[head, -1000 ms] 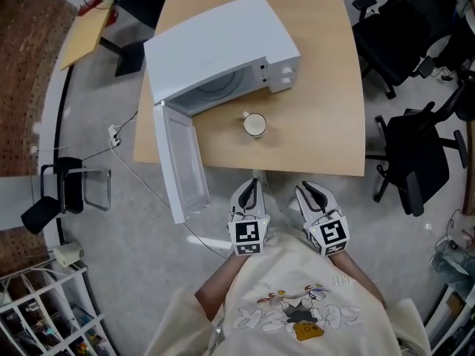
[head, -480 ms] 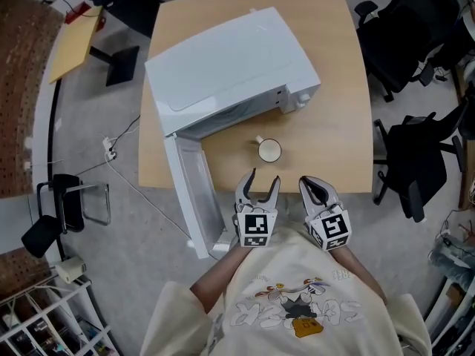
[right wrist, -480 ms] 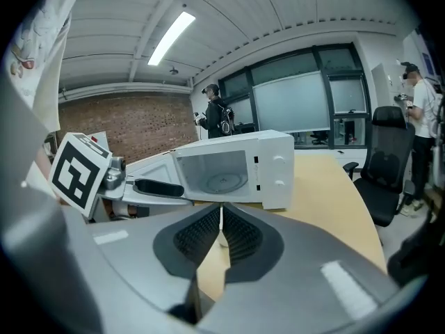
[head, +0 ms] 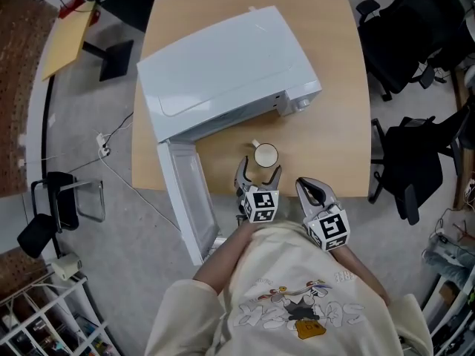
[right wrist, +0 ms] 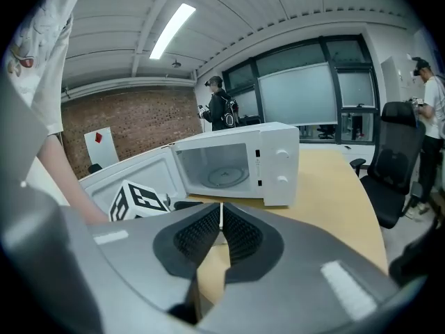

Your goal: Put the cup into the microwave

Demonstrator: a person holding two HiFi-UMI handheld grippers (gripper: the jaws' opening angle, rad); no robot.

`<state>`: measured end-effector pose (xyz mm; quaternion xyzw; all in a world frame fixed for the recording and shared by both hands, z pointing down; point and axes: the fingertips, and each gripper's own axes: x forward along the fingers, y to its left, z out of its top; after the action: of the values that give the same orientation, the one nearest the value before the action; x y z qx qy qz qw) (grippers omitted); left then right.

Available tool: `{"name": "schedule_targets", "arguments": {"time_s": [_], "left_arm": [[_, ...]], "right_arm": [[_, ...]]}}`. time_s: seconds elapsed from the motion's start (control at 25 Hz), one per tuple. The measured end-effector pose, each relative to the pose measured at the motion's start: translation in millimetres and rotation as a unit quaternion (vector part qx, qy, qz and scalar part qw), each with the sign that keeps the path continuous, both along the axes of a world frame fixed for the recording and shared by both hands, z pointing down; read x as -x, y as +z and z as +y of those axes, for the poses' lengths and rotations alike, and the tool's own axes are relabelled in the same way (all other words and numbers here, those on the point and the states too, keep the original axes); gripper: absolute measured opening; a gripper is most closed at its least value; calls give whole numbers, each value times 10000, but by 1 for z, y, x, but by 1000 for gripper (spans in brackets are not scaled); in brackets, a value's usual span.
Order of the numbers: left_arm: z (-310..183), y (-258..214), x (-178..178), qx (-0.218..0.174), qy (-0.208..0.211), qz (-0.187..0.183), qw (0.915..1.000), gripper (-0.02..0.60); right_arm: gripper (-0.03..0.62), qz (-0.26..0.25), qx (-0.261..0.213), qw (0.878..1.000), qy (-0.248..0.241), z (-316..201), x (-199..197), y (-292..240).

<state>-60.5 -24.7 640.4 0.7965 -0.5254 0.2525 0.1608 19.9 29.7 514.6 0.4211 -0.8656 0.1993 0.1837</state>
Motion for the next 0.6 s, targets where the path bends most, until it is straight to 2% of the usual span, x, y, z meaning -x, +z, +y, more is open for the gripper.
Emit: {"name": "schedule_targets", "arguments": {"time_s": [0.16,0.32,0.4,0.6], "left_arm": [[-12,22,-12,132,71,-100,9998,460],[-25,30,-11,86,-157,-130,9998,457],[-31,27,-13,-33,-119,-214,9997,397],[-32,28,-16,-14,91,-250,9996,394]], "right_arm": [[18,57,97,9999,-53,2,-1,3],[18,119,222,9997,-22,4,-9,9],[18,139,248,9996,-1,2,-13,10],[18,170,169,9997,-54,-4,-18,10]]}}
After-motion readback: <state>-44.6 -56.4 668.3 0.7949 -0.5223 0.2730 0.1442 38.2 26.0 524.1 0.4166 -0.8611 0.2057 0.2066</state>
